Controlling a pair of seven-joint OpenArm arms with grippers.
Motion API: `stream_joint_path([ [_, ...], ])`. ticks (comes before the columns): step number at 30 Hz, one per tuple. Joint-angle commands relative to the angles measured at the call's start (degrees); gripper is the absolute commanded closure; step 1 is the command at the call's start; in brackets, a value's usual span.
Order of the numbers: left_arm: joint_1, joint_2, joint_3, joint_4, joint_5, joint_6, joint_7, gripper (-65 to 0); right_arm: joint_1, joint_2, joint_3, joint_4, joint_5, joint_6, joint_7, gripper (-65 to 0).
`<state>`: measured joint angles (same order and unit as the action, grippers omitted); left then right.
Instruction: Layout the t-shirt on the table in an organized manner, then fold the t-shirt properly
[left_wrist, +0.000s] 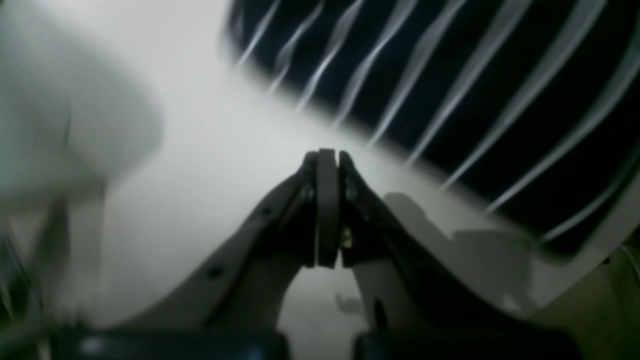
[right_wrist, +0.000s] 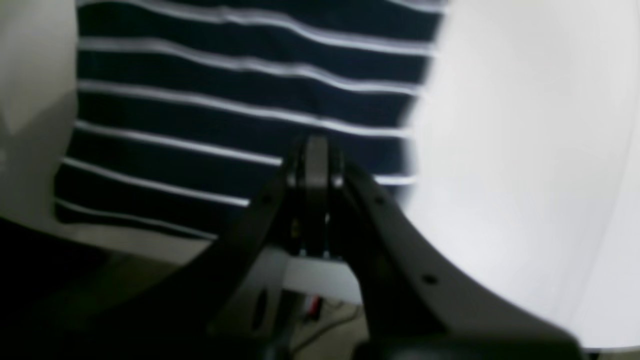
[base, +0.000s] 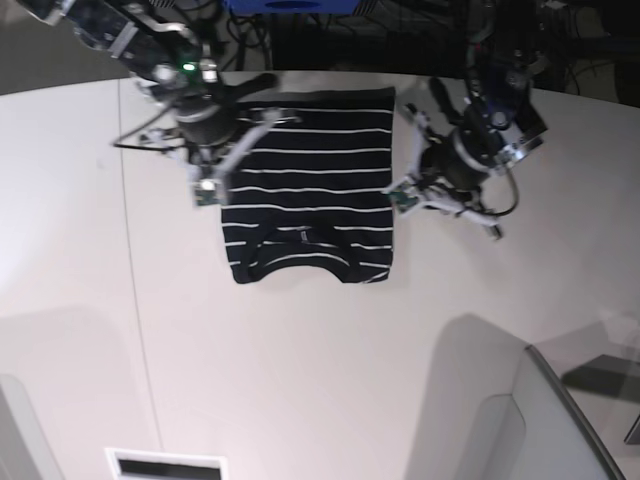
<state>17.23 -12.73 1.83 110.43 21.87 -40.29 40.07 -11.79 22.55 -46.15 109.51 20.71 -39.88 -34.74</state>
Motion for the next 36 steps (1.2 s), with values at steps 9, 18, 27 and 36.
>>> stream_joint_path([
  [9, 13.49, -0.85, -17.78, 1.35, -0.02, 0.29, -7.42, 0.0, -20.52, 10.99, 16.92, 1.65, -0.18, -0.12, 0.24, 0.0],
  [18, 37.58, 1.61, -18.92, -0.41, -2.57, 0.29, -12.87, 0.0, -40.47, 9.23, 14.90, -4.42, -0.36, -0.12, 0.68, 0.0],
  [27, 33.71, 1.70, -9.69, -23.71, -12.42, 6.58, -27.46, 0.0, -17.35, 0.36, -15.52, -41.95, -0.27, -0.12, 8.68, 0.0],
  [36, 1.89, 3.81, 5.16, -96.94, -3.54, 24.78, -53.13, 0.0, -0.82, -18.28, -22.46, -104.99, -0.09, 1.33, 32.15, 0.0],
])
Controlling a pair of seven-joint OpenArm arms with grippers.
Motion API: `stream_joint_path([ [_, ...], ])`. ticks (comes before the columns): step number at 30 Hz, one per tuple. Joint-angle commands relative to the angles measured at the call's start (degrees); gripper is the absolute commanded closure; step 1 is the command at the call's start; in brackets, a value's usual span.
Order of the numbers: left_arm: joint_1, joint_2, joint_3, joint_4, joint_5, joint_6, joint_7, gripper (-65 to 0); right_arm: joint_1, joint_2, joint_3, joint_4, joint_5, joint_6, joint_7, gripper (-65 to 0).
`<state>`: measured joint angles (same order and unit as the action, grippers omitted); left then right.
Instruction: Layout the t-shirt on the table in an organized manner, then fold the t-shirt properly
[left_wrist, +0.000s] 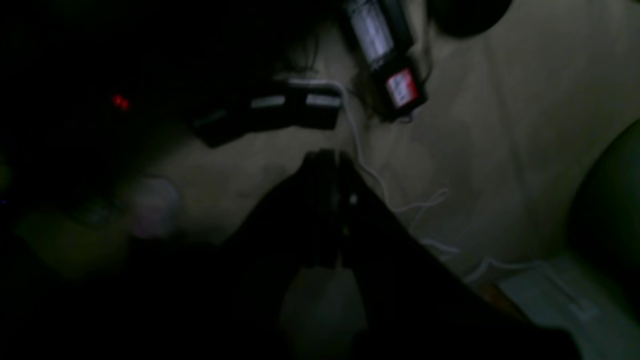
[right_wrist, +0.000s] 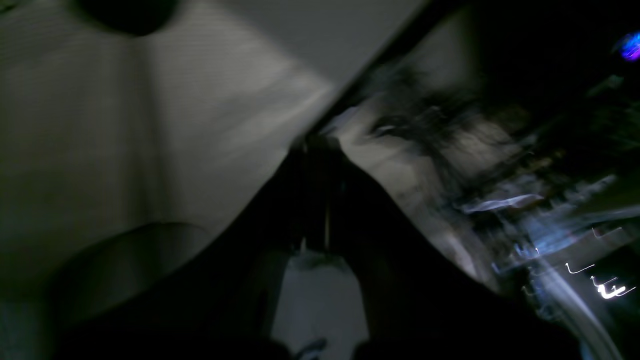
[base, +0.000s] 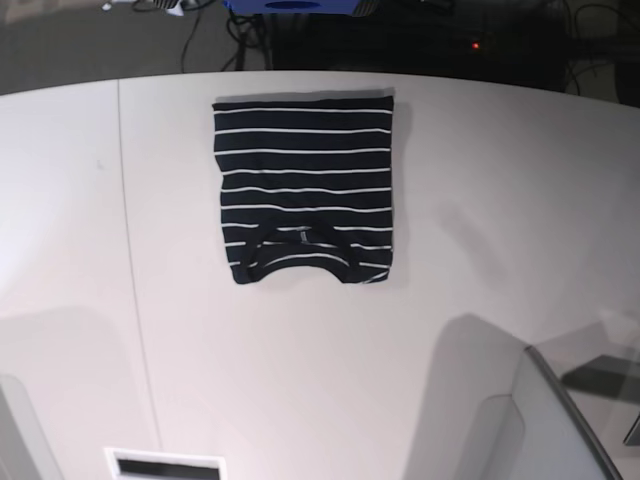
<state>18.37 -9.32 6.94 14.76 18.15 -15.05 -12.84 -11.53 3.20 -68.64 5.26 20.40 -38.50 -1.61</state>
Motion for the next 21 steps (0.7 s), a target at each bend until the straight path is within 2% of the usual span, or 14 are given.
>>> stream_joint_path([
  [1, -2.50, 1.01, 1.28, -9.01, 0.18, 0.24, -3.99, 0.0, -0.91, 1.33, 0.03, -2.84, 0.30, 4.26, 4.02, -0.2],
  [2, -5.14, 1.54, 2.34, -14.76, 0.18, 0.67, -8.21, 0.0, -0.91, 2.29, 0.20, -3.89, 0.39, 8.65, 8.95, -0.3],
  [3, -6.99, 1.98, 2.95, -14.76, 0.18, 0.94, -12.17, 0.0, -0.91, 3.61, 1.35, -3.72, 0.39, 13.14, 13.52, -0.5],
  [5, -7.51, 2.16, 3.04, -14.76, 0.09, 0.94, -17.01, 0.0, -1.00, 5.46, 8.11, -2.22, 1.35, 20.52, 20.20, -0.5],
  [6, -7.69, 2.25, 3.04, -14.76, 0.09, 0.94, -17.09, 0.0, -1.09, 6.07, 13.30, -1.08, 3.20, 23.42, 22.40, -0.3],
  [9, -7.69, 2.33, 1.72, -10.68, 0.09, 0.94, -14.37, 0.0, -2.67, 6.34, 26.75, 1.20, 7.24, 29.14, 24.77, -0.2],
  [11, -7.60, 2.42, -0.83, -9.89, 0.09, 0.94, -13.49, 0.0, -3.20, 6.16, 30.97, 2.00, 7.24, 30.81, 24.77, -0.2],
  [18, -7.51, 1.98, -11.82, -9.71, 0.09, 1.03, -13.84, 0.0, -3.02, 5.90, 31.85, 5.16, 7.68, 31.69, 24.77, -0.6],
  [21, -7.87, 2.33, -14.46, -9.71, 0.35, 1.03, -13.84, 0.0, -3.02, 5.90, 31.85, 7.10, 7.68, 31.69, 24.77, -0.6],
])
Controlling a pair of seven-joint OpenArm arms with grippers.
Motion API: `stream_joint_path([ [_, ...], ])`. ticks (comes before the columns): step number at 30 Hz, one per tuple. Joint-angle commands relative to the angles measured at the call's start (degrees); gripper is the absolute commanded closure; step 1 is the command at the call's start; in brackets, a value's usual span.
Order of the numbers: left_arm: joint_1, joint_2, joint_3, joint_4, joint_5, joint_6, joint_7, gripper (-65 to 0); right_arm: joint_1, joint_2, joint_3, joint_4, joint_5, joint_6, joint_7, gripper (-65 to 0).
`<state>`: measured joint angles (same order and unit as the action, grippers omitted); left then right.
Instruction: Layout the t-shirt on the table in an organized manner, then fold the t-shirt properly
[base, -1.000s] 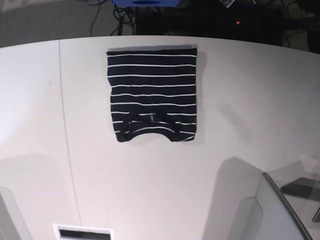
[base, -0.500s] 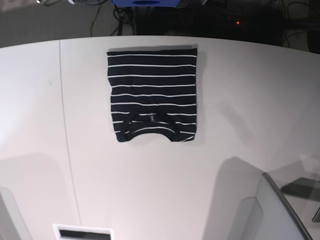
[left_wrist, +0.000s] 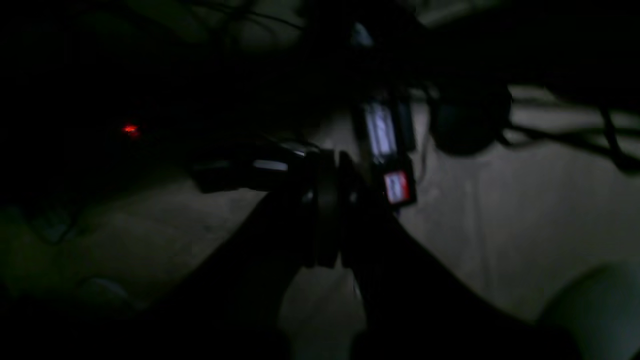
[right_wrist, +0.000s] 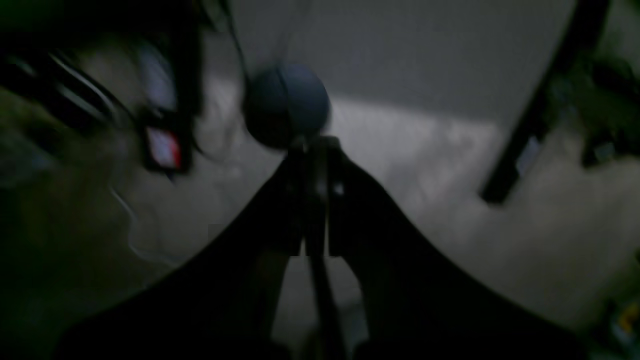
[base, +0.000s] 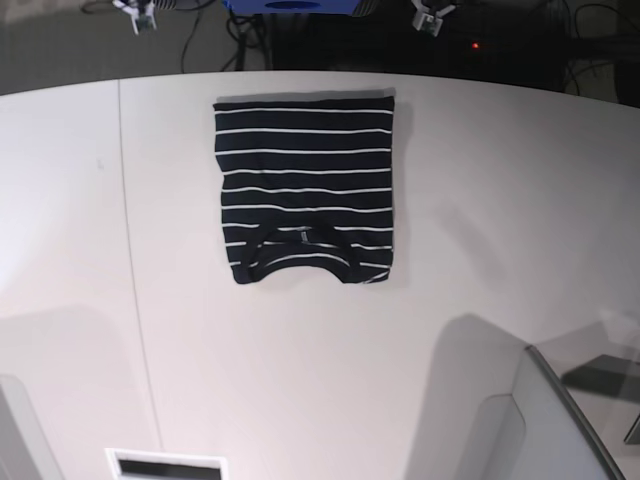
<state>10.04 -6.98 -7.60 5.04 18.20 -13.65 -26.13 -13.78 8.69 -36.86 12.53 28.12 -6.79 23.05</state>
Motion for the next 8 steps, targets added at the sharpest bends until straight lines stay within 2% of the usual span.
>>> stream_joint_path([
  [1, 0.29, 0.08, -0.01, 0.02, 0.40, -0.37, -0.55, 0.0, -0.77, 0.41, -0.02, -0.01, -0.03, -0.03, 0.12, -0.6],
  [5, -0.68, 1.93, -0.01, -0.42, 0.40, -0.37, 0.15, 0.0, -0.33, 0.85, -0.11, -0.36, -0.29, -0.03, 0.20, -0.6],
  [8, -0.15, 3.25, -0.45, -0.51, 0.05, -0.37, 0.15, 0.0, 0.11, 2.87, -0.46, -0.36, -0.38, -0.03, 0.20, -0.6],
])
